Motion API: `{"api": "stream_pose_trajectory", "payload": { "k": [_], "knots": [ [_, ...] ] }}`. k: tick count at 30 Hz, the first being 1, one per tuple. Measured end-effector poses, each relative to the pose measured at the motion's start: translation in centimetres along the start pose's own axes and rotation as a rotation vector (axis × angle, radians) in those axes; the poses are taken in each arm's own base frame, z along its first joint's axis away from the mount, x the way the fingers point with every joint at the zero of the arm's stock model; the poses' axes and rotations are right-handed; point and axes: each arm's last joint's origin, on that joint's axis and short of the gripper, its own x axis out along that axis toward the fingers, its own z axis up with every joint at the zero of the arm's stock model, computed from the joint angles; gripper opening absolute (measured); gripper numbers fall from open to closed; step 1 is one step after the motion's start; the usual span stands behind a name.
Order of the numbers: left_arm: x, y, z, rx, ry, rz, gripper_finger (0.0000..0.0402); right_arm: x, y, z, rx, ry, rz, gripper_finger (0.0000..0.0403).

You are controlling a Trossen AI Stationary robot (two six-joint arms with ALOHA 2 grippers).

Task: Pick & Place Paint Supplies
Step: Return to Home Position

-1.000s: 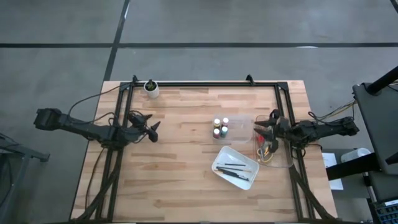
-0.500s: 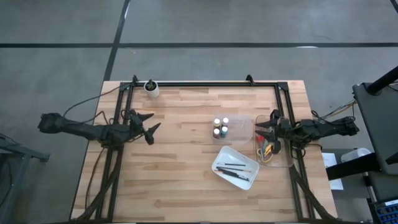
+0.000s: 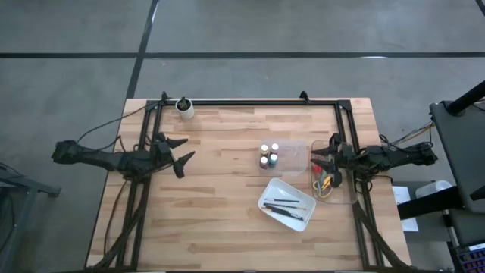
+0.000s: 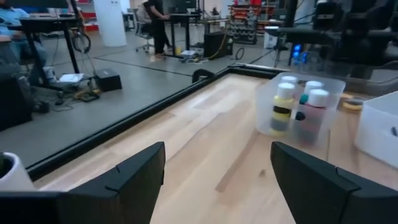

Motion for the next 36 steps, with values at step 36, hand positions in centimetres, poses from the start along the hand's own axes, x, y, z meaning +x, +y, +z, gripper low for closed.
{"api": "stream_pose_trajectory", "payload": {
  "k": [36],
  "knots": [
    [-1.8,1.3,1.7,-0.237,-0.004,-0.022,0.0296,0.0,0.0,-0.2,0.012,0.023,0.007,0.0143]
  ]
}}
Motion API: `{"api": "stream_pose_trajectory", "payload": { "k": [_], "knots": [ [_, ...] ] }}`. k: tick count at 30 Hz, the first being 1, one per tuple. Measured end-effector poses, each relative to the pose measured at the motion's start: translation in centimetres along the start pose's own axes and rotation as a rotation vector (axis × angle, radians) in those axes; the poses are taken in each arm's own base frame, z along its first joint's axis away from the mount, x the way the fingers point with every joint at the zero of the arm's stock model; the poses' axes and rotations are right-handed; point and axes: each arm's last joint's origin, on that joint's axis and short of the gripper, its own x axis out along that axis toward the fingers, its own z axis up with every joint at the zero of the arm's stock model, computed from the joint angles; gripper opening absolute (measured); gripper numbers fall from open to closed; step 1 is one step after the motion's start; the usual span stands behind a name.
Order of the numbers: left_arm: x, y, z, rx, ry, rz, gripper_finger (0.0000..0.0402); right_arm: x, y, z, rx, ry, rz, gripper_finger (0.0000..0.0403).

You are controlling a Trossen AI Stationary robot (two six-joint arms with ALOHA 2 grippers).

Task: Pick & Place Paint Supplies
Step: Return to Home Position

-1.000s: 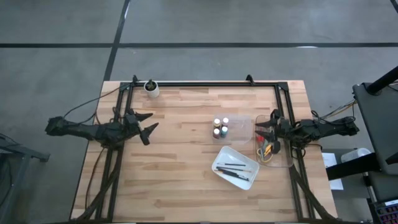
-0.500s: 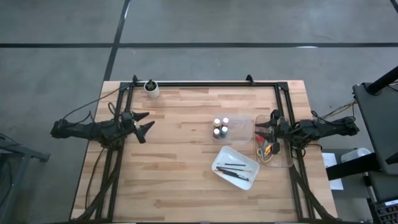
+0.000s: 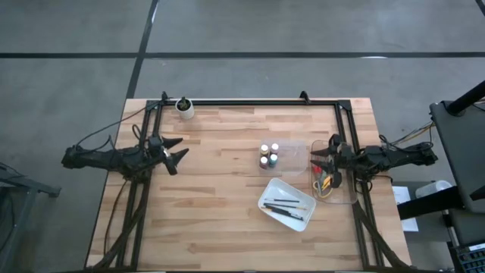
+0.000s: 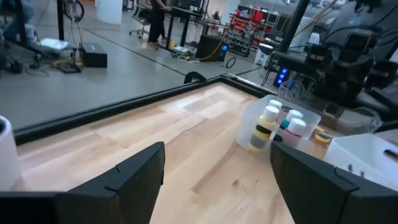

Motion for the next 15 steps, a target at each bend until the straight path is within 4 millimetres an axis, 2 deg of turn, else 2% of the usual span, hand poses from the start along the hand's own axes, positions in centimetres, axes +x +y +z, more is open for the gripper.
{"api": "stream_pose_trajectory", "payload": {
  "k": [3,15],
  "knots": [
    [0.0,-0.01,0.0,-0.041,0.001,-0.002,0.0296,0.0,0.0,-0.01,0.028,0.001,0.0,0.0143],
    [0.0,0.0,-0.01,-0.013,0.001,-0.002,0.0296,0.0,0.0,-0.02,0.119,0.001,-0.001,0.0143]
  ]
}}
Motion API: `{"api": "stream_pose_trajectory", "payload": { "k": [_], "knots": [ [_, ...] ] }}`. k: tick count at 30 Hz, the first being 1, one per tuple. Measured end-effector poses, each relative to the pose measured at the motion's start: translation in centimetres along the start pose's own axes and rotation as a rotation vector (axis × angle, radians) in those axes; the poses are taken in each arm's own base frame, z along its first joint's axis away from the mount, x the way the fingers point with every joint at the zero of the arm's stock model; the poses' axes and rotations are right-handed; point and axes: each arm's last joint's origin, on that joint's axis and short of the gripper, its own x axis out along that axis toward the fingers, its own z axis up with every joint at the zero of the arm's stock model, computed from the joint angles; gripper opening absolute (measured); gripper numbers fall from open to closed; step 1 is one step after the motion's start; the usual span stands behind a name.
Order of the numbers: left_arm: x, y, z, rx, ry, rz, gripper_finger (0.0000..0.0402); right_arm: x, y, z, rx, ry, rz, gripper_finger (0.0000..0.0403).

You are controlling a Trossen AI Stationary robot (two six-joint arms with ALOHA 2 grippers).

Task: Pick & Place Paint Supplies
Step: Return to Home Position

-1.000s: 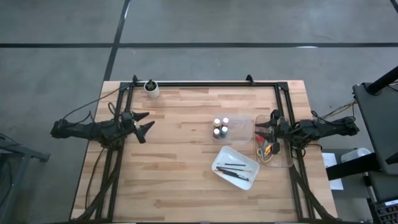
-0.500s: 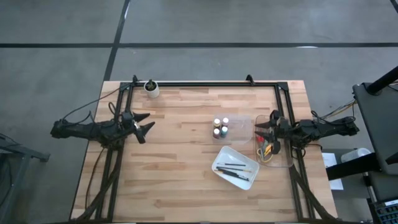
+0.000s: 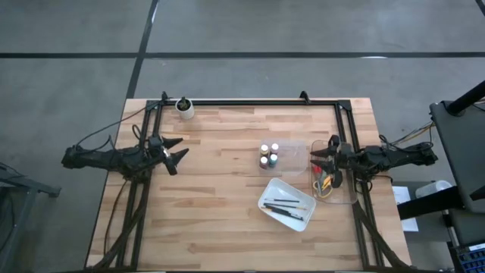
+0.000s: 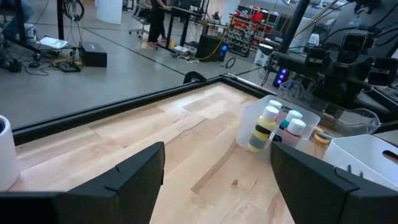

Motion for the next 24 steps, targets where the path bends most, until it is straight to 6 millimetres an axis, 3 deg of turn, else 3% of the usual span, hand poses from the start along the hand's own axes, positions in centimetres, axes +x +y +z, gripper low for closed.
{"api": "stream_pose_trajectory", "payload": {
  "k": [24],
  "knots": [
    [0.0,0.0,-0.01,0.004,0.0,0.0,0.0295,0.0,0.0,0.0,-0.006,0.0,-0.001,0.0143]
  ]
}}
